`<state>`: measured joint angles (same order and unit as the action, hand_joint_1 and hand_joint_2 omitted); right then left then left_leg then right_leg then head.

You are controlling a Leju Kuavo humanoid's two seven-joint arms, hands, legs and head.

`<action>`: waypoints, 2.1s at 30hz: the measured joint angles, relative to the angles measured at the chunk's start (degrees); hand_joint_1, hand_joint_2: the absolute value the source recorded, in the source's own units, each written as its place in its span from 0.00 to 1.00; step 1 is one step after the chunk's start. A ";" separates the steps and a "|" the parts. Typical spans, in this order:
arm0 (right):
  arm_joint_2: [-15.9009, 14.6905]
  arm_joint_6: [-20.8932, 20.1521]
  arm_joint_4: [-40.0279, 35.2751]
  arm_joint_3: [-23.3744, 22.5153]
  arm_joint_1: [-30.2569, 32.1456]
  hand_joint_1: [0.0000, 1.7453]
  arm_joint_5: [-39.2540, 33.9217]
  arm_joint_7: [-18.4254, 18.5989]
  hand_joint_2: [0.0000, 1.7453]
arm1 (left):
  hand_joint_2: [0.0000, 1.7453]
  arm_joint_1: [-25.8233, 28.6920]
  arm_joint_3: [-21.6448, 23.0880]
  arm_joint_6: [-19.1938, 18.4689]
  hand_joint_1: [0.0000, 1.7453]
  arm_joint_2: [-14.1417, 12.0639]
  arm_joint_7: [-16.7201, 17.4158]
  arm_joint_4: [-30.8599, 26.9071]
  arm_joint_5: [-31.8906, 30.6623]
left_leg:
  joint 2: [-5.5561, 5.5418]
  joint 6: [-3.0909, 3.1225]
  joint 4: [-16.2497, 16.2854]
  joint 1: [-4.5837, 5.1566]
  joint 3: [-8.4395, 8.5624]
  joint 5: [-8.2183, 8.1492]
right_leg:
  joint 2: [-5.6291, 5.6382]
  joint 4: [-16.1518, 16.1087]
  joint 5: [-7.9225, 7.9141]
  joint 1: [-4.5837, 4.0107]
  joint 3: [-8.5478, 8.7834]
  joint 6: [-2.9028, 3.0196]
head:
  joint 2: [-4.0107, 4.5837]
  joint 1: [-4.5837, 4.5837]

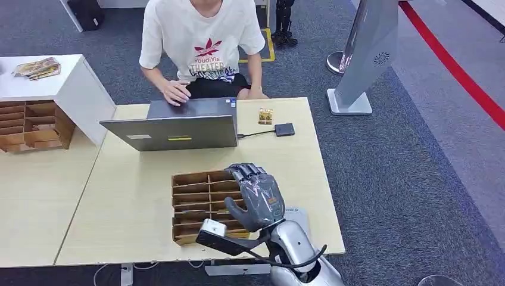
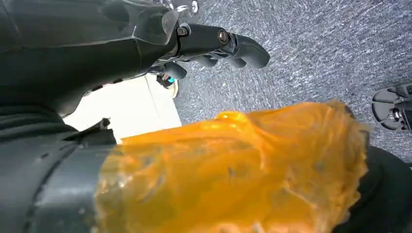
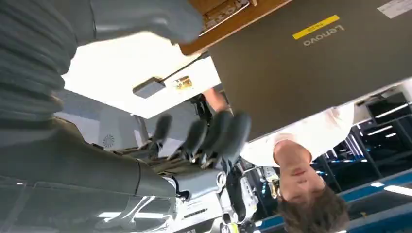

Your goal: Pass the card to the sensor for recognition and then transmit it.

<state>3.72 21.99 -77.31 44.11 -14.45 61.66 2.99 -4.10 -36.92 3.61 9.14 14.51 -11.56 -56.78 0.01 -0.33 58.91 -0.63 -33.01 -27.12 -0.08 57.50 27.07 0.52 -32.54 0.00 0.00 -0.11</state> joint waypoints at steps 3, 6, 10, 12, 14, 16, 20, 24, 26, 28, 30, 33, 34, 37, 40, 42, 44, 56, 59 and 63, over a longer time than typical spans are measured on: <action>0.02 0.00 0.63 0.00 -0.27 0.30 0.92 0.50 1.00 | 0.00 0.00 0.00 0.00 0.00 0.00 0.00 -0.02 -0.07 | 0.00 0.00 0.00 0.00 -0.01 0.00 | 0.00 0.00 0.00 0.00 0.00 0.00 | 0.00 0.00; 0.31 0.00 1.49 0.00 -0.72 0.42 3.03 1.42 1.00 | 0.00 0.00 -0.02 0.00 0.00 0.02 0.11 -0.02 -0.22 | 0.00 0.00 0.00 0.00 -0.01 0.00 | 0.00 0.00 0.00 0.00 0.00 0.00 | 0.00 0.02; 1.05 -0.09 3.00 0.00 -1.56 0.53 4.09 1.75 1.00 | 0.00 -0.01 -0.02 -0.02 0.00 0.02 0.20 0.00 -0.42 | 0.00 0.00 0.00 0.00 0.00 0.00 | 0.00 0.00 0.00 0.00 0.00 0.00 | 0.00 0.00; 1.49 -0.15 3.61 0.00 -1.90 0.58 4.22 1.77 1.00 | 0.00 -0.01 -0.02 -0.02 0.00 0.02 0.26 -0.02 -0.55 | 0.00 0.00 0.00 0.00 0.00 0.00 | 0.00 0.00 0.00 0.00 0.00 0.00 | 0.00 0.00; 1.95 -0.15 4.33 0.00 -2.37 0.59 4.35 1.77 1.00 | 0.00 -0.02 0.00 -0.04 0.00 0.02 0.28 -0.02 -0.66 | 0.00 0.00 0.00 0.00 0.00 0.00 | 0.00 0.00 0.00 0.00 -0.01 0.00 | 0.00 0.00; 2.32 -0.26 4.96 0.02 -2.83 0.59 4.35 1.75 1.00 | 0.00 -0.02 0.00 -0.04 0.00 0.02 0.35 -0.02 -0.72 | 0.00 0.00 0.00 0.00 0.00 0.00 | 0.00 0.00 0.00 0.00 -0.01 0.00 | 0.00 0.00; 2.84 -0.33 5.88 0.02 -3.32 0.54 4.42 1.75 1.00 | 0.00 -0.02 0.00 -0.09 0.00 0.02 0.37 -0.02 -0.81 | 0.00 0.00 0.00 0.00 -0.01 0.00 | 0.00 0.00 0.00 0.00 -0.01 0.00 | 0.00 0.00; 3.04 -0.35 6.47 0.02 -3.47 0.49 4.44 1.75 1.00 | 0.00 -0.02 -0.02 -0.11 0.00 0.02 0.39 -0.02 -0.83 | 0.00 0.00 0.00 0.00 -0.01 0.00 | 0.00 0.00 0.00 0.00 -0.01 0.00 | 0.00 0.00; 3.24 -0.44 6.82 0.02 -3.55 0.48 4.44 1.75 1.00 | 0.00 -0.03 0.00 -0.15 0.00 0.02 0.44 0.00 -0.83 | 0.00 0.00 0.00 0.00 -0.01 0.00 | 0.00 0.00 0.00 0.00 -0.01 0.00 | 0.00 0.00; 3.39 -0.61 7.13 0.02 -3.66 0.46 4.42 1.75 1.00 | 0.00 -0.03 -0.02 -0.15 0.00 0.02 0.46 -0.02 -0.85 | 0.00 0.00 0.00 0.00 -0.01 0.00 | 0.00 0.00 0.00 0.00 -0.01 0.00 | 0.00 0.00; 3.47 -1.03 7.60 0.02 -3.89 0.47 4.41 1.75 1.00 | 0.00 -0.03 0.00 -0.17 0.00 0.02 0.63 -0.02 -0.90 | 0.00 0.00 0.00 0.00 -0.01 0.00 | 0.00 0.00 0.00 0.00 -0.01 0.00 | 0.00 0.00; 3.82 -1.18 8.59 0.02 -4.28 0.46 4.42 1.77 1.00 | 0.00 -0.03 0.00 -0.20 0.00 0.02 0.85 -0.02 -1.01 | 0.00 0.00 0.00 0.00 0.00 0.00 | 0.00 0.00 0.00 0.00 -0.01 0.00 | 0.00 0.00; 3.87 -1.18 8.76 0.02 -4.33 0.48 4.42 1.77 1.00 | 0.00 -0.03 0.00 -0.20 0.00 0.02 0.87 -0.02 -1.01 | 0.00 0.00 0.00 0.00 0.00 0.01 | 0.00 0.00 0.00 0.00 -0.01 0.00 | 0.00 0.00; 4.18 -1.29 9.55 0.02 -4.53 0.48 4.42 1.77 1.00 | 0.00 -0.04 -0.02 -0.20 0.00 0.02 0.96 -0.02 -1.11 | 0.00 0.00 0.00 0.00 -0.01 0.01 | 0.01 0.00 0.00 0.00 -0.01 0.00 | 0.00 0.00; 4.68 -1.55 10.47 0.02 -4.73 0.48 4.39 1.81 1.00 | 0.00 -0.08 0.00 -0.26 0.00 0.02 1.03 -0.02 -1.22 | 0.00 0.00 0.00 0.00 -0.01 0.01 | 0.00 0.00 0.00 0.00 -0.01 0.00 | 0.00 0.00; 4.90 -1.73 11.02 0.02 -4.95 0.49 4.35 1.99 1.00 | 0.00 -0.08 0.00 -0.35 0.00 0.02 1.05 -0.02 -1.29 | 0.00 0.00 0.00 0.00 -0.01 0.01 | 0.00 0.00 0.00 0.00 -0.01 0.00 | 0.00 0.00; 5.16 -1.99 11.65 0.02 -5.27 0.49 4.35 2.23 1.00 | 0.00 -0.11 0.00 -0.39 0.00 0.02 1.11 -0.02 -1.40 | 0.00 0.00 0.00 0.00 -0.01 0.01 | 0.01 0.00 0.00 0.00 -0.02 0.00 | 0.00 0.00; 5.77 -2.14 13.51 0.02 -6.32 0.48 4.33 2.23 1.00 | 0.00 -0.16 -0.02 -0.55 0.00 0.04 1.16 -0.02 -1.77 | 0.00 0.01 0.00 0.00 -0.01 0.01 | 0.00 0.00 0.00 0.00 -0.02 0.00 | 0.00 0.00; 5.99 -2.16 14.20 0.00 -6.76 0.50 4.33 2.43 1.00 | 0.00 -0.20 0.00 -0.61 0.00 0.04 1.36 -0.02 -1.90 | 0.00 0.01 0.00 0.00 -0.01 0.01 | 0.01 0.00 0.00 0.00 -0.02 0.00 | 0.00 0.00; 6.34 -2.08 15.69 -0.11 -7.53 0.52 4.31 2.64 1.00 | 0.00 -0.31 0.00 -0.70 0.00 0.09 1.40 -0.02 -2.23 | 0.00 0.01 0.00 0.00 0.00 0.02 | 0.00 0.00 -0.01 0.00 -0.02 0.01 | 0.00 0.00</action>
<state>10.05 19.91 -61.61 44.00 -21.98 65.96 5.64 -4.41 -36.92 2.91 9.22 15.91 -11.58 -59.01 0.02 -0.32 58.91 -0.63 -33.02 -27.10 -0.08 57.50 27.06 0.52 -32.56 0.01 0.00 -0.11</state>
